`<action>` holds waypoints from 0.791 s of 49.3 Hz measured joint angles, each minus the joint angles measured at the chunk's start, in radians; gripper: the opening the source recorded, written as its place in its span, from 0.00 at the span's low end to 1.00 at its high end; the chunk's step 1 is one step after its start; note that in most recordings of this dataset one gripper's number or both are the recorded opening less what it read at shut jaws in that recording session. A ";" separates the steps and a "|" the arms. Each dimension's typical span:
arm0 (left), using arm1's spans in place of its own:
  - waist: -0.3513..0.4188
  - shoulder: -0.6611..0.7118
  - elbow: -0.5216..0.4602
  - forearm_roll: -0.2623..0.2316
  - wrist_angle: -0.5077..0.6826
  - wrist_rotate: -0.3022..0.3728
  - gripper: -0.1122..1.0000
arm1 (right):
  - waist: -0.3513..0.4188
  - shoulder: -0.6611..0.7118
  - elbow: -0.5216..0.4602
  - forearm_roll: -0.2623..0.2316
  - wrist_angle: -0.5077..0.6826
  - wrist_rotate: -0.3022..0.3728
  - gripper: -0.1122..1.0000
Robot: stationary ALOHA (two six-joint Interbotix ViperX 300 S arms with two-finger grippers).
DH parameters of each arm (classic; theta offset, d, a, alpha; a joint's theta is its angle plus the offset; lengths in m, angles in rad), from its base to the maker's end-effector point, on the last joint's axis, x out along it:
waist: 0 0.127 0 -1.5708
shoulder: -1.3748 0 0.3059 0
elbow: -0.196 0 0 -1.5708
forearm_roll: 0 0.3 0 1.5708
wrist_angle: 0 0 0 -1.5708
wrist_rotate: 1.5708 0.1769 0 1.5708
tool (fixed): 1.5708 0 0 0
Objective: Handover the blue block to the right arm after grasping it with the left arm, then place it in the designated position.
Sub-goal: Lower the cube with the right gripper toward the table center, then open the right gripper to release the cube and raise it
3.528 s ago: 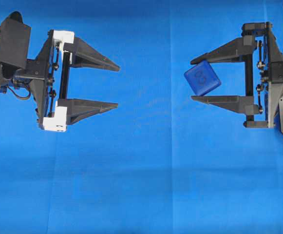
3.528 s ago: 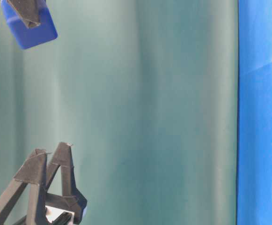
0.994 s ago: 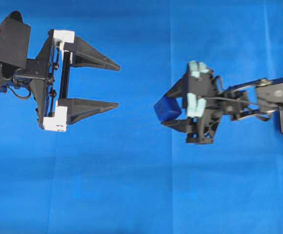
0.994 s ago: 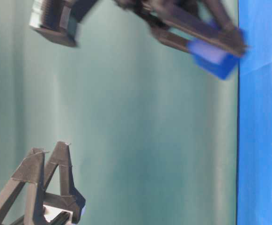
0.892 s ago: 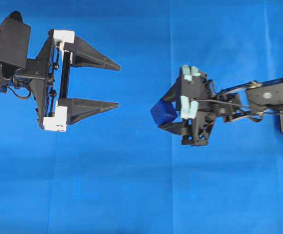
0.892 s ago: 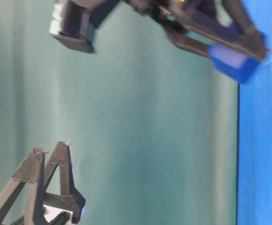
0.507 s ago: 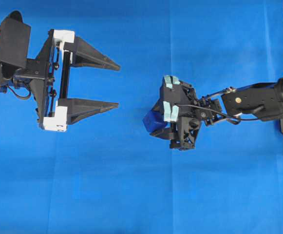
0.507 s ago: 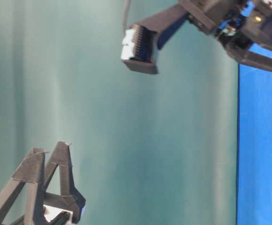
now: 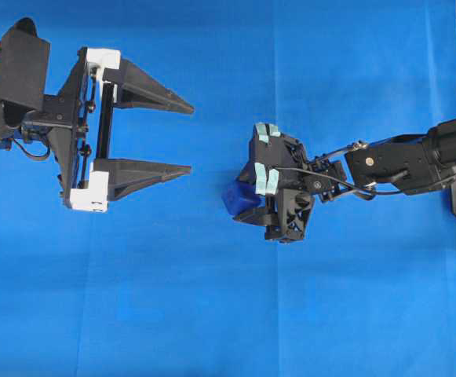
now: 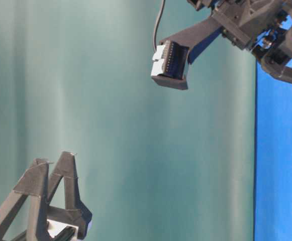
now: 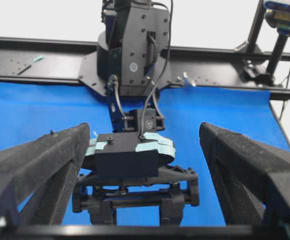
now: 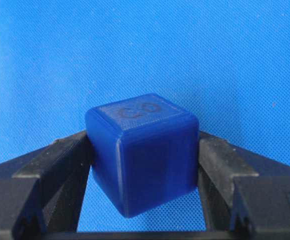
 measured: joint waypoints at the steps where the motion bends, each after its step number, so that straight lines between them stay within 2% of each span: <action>1: 0.002 0.000 0.000 0.000 0.000 0.002 0.94 | 0.000 0.000 0.000 0.000 0.000 0.000 0.58; 39: 0.000 0.000 0.000 0.000 0.000 0.002 0.94 | -0.006 0.000 0.002 0.002 -0.002 -0.006 0.58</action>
